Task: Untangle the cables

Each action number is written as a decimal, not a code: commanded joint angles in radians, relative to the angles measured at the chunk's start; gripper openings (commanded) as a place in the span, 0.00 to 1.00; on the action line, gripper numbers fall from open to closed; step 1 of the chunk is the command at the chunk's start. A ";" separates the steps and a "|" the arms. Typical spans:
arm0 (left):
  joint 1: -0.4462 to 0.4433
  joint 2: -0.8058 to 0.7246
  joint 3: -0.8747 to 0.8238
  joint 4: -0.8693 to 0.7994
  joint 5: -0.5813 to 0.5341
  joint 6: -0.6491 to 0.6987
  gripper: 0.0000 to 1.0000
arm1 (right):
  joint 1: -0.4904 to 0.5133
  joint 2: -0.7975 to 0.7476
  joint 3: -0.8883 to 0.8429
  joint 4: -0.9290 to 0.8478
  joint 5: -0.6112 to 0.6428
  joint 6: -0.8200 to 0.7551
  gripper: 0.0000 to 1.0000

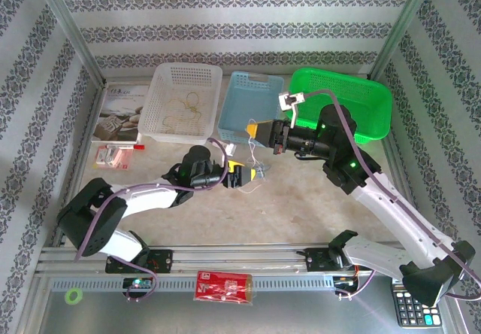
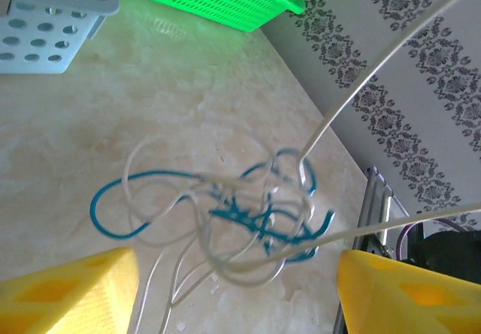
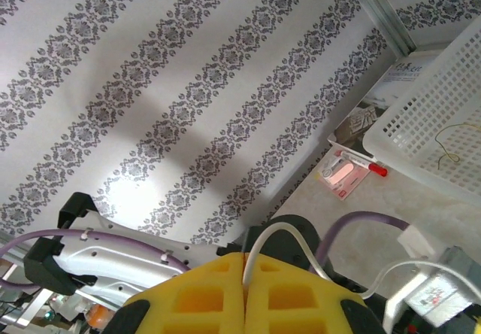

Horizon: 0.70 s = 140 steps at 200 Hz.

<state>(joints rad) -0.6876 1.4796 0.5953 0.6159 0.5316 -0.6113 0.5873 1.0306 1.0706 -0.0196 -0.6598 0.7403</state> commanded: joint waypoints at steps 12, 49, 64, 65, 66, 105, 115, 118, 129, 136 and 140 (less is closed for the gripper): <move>-0.013 0.050 0.018 0.125 0.017 -0.020 0.63 | 0.011 -0.006 0.035 0.052 0.001 0.018 0.00; -0.021 0.067 0.035 0.134 0.019 -0.024 0.76 | 0.011 -0.004 0.034 0.056 0.003 0.021 0.00; -0.023 0.065 0.034 0.134 0.012 -0.025 0.81 | 0.011 -0.004 0.025 0.062 0.005 0.025 0.00; -0.023 0.064 0.034 0.135 0.011 -0.026 0.81 | 0.011 -0.004 0.025 0.063 0.004 0.026 0.00; -0.023 0.064 0.033 0.135 0.011 -0.027 0.82 | 0.011 -0.004 0.024 0.064 0.004 0.026 0.00; -0.025 0.073 0.034 0.155 -0.012 -0.034 0.74 | 0.013 -0.005 0.012 0.083 0.003 0.041 0.00; -0.024 0.080 0.034 0.161 -0.014 -0.036 0.66 | 0.013 -0.008 0.017 0.082 0.005 0.038 0.00; -0.025 0.083 0.034 0.162 -0.012 -0.036 0.64 | 0.014 -0.009 0.019 0.079 0.005 0.035 0.00; -0.025 0.092 0.031 0.167 -0.004 -0.038 0.58 | 0.008 -0.010 0.033 0.068 0.006 0.023 0.00; -0.025 0.098 0.024 0.174 -0.001 -0.041 0.55 | 0.000 -0.012 0.040 0.063 0.009 0.019 0.00; -0.024 0.100 0.021 0.178 -0.001 -0.043 0.53 | -0.005 -0.012 0.044 0.063 0.010 0.018 0.00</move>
<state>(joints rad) -0.7002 1.5543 0.6098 0.7231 0.5236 -0.6468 0.5873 1.0306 1.0729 0.0120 -0.6598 0.7643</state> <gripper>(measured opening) 0.575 0.050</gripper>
